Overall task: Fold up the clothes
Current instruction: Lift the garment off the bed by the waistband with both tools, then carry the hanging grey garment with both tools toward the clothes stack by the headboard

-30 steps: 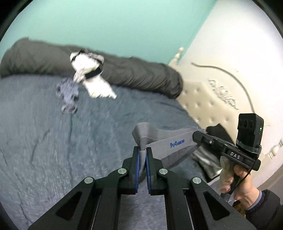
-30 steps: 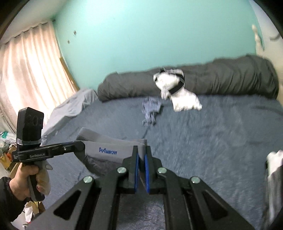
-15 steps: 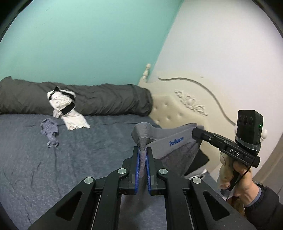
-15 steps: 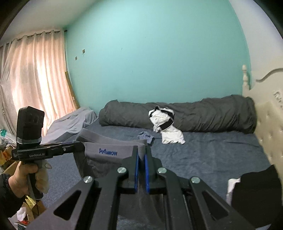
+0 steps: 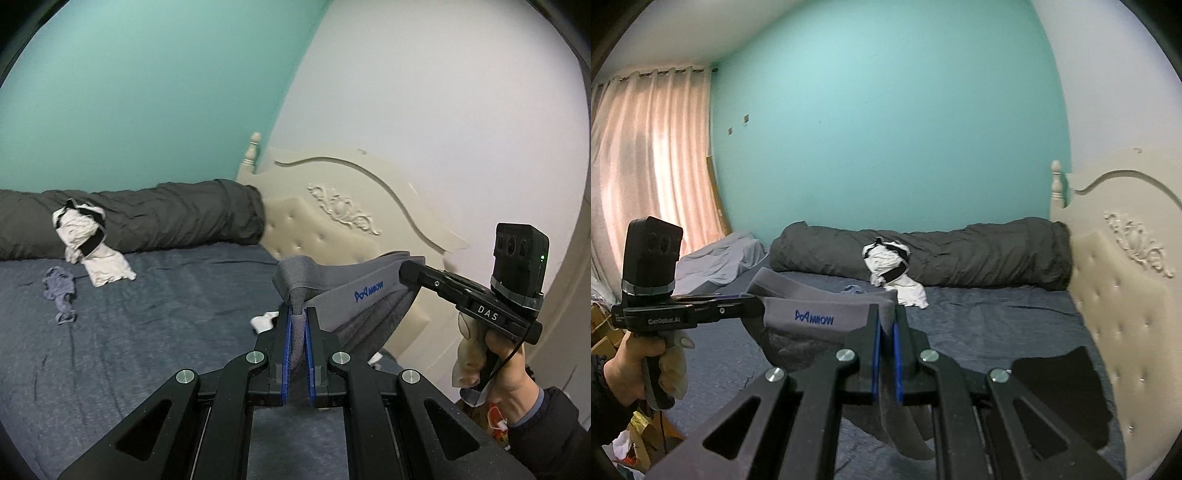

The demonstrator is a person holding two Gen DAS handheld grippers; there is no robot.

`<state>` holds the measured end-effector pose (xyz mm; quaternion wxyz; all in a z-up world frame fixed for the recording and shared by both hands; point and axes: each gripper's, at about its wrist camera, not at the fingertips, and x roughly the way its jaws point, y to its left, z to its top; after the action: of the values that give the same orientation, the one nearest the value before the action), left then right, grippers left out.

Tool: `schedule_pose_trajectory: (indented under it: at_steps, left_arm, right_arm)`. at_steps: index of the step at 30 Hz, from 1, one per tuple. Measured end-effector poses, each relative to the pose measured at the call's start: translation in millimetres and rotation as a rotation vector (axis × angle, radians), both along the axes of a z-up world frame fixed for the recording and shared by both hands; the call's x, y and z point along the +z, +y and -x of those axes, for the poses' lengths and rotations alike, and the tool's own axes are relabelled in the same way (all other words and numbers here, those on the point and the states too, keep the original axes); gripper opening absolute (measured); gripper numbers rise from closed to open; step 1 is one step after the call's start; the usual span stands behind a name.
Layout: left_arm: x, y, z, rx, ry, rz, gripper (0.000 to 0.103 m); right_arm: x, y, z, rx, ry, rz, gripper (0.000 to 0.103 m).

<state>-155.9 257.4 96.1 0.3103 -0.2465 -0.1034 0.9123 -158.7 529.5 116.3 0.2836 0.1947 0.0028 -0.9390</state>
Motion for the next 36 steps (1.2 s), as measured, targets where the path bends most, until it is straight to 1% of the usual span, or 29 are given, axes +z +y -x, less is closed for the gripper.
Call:
schedule_pose_trajectory:
  at_steps: [5,10,19,28,36]
  left_arm:
    - [6,37,0,-0.043,-0.002,-0.006,0.007]
    - [2,74,0,-0.091,-0.014,-0.011,0.007]
    - [-9,143,3,-0.167,-0.037,0.010,0.007]
    - [-18,193,20,-0.197,-0.062,0.028,0.007]
    - [-33,221,44,-0.200,-0.080,0.038,0.007]
  right_arm:
    - [8,35,-12,-0.051,0.005,-0.003,0.005]
    - [11,67,-24,-0.094,0.003,-0.019,0.005]
    - [-2,128,-43,-0.176,-0.016,-0.035,0.005]
    - [-14,174,-37,-0.231,-0.035,-0.018,0.005]
    - [-27,200,-17,-0.255,-0.060,-0.018,0.005]
